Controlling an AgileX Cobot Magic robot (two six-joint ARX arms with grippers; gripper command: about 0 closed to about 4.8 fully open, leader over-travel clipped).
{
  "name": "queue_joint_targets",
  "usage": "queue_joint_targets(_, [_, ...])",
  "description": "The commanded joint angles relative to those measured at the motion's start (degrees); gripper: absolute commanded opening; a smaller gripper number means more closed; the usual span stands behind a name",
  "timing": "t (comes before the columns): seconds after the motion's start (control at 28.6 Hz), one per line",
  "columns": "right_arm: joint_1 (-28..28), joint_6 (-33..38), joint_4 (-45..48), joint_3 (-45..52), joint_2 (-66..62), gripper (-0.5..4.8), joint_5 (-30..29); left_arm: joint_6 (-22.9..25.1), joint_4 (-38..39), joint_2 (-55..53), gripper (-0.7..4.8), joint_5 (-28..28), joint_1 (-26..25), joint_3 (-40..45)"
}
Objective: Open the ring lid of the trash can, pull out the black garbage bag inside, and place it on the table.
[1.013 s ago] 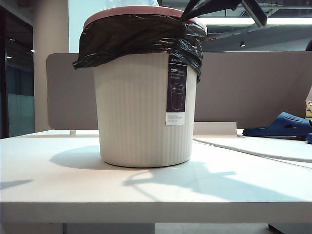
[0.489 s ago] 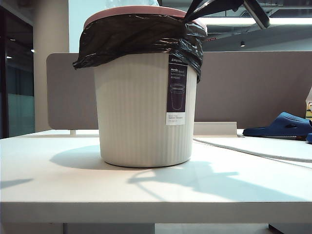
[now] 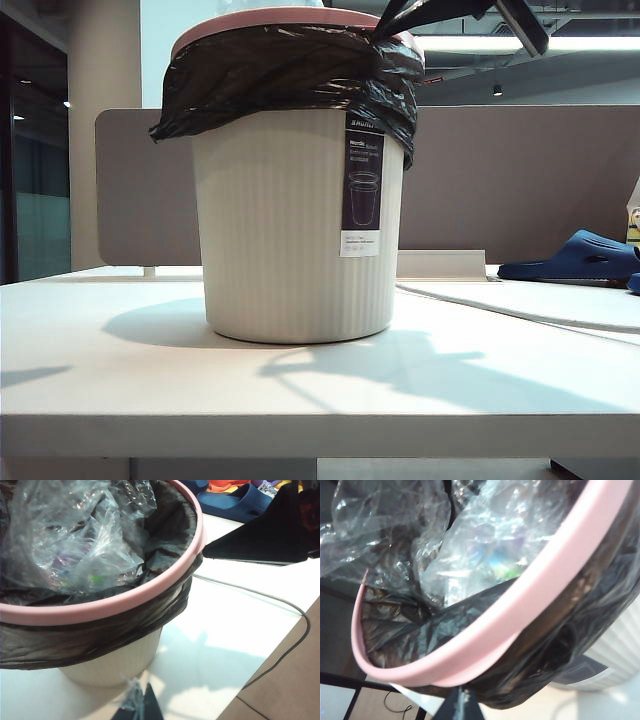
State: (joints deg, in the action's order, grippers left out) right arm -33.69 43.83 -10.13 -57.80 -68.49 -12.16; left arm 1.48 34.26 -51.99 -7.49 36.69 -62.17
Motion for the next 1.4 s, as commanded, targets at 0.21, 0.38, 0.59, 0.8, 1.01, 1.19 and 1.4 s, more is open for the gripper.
queue_joint_targets(0.21, [0.02,1.27,0.96,-0.31,0.15,0.95,-3.26,0.07,-0.66,0.13,-0.02,-0.20,0.07,-0.28])
queue_joint_targets(0.38, [0.02,2.38,1.42,-0.31,0.15,1.72,-3.45,0.07,-0.48,0.13,-0.02,-0.20,0.07,-0.28])
queue_joint_targets(0.59, [0.04,4.66,5.73,-0.31,0.15,1.72,-5.70,0.07,-0.07,0.13,-0.02,-0.20,0.07,-0.28])
queue_joint_targets(0.8, [0.13,5.68,8.17,-0.33,0.15,1.72,-5.84,1.75,0.37,-0.13,0.00,-0.04,0.07,-0.28])
queue_joint_targets(1.01, [0.76,7.08,12.11,-0.33,0.15,1.72,-6.51,7.56,0.37,-0.17,0.57,-0.24,0.07,-0.28])
queue_joint_targets(1.19, [0.83,8.72,16.52,-0.37,0.13,1.72,-7.30,14.95,-0.09,-0.92,0.56,-4.07,0.07,-0.28])
queue_joint_targets(1.4, [1.84,10.23,18.78,-0.44,0.13,1.72,-7.54,26.29,-3.98,-4.76,-0.11,-10.71,0.07,-0.28])
